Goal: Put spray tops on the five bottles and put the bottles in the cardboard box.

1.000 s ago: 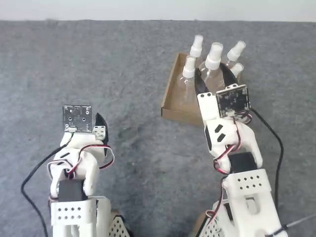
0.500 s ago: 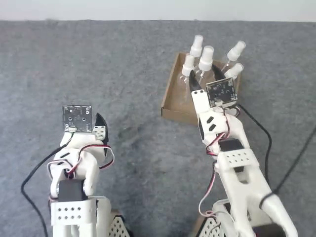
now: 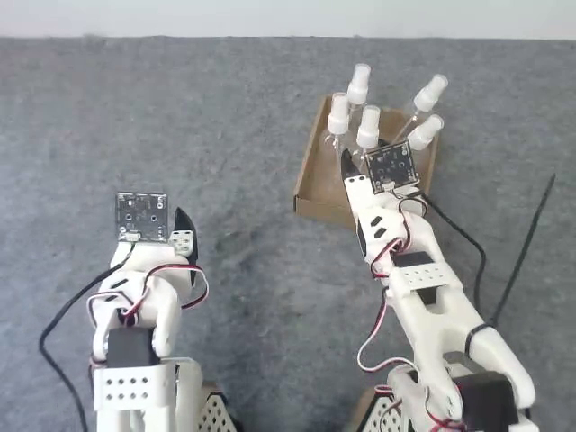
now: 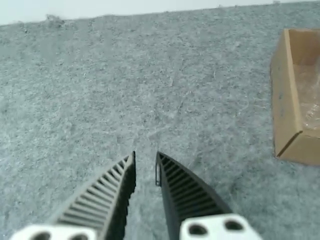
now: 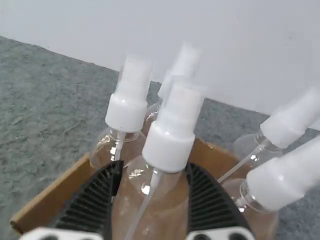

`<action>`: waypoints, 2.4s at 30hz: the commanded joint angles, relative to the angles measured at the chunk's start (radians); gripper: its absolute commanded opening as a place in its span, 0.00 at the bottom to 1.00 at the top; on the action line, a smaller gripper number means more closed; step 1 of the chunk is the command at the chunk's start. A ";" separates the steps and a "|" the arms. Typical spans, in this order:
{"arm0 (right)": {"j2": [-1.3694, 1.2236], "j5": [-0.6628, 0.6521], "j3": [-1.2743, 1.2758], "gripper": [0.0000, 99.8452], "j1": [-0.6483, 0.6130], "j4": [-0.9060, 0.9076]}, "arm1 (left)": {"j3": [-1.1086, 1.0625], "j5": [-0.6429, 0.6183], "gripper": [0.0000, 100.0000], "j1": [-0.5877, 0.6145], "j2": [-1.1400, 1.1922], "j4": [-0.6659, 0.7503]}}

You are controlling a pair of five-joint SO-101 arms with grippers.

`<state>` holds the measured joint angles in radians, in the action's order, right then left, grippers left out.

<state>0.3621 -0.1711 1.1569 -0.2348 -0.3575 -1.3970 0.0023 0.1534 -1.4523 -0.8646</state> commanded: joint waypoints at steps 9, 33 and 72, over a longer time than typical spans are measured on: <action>0.010 -0.003 0.032 0.01 0.002 -0.061 | 0.007 -0.002 0.06 -0.002 -0.023 0.028; 0.012 -0.015 0.100 0.01 -0.004 -0.113 | 0.005 -0.002 0.06 -0.003 -0.023 0.029; 0.019 -0.017 0.117 0.24 -0.004 -0.113 | -0.012 0.000 0.06 -0.003 -0.020 0.069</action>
<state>0.3652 -0.1757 1.3057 -0.2363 -0.4664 -1.4185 0.0023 0.1534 -1.4523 -0.8263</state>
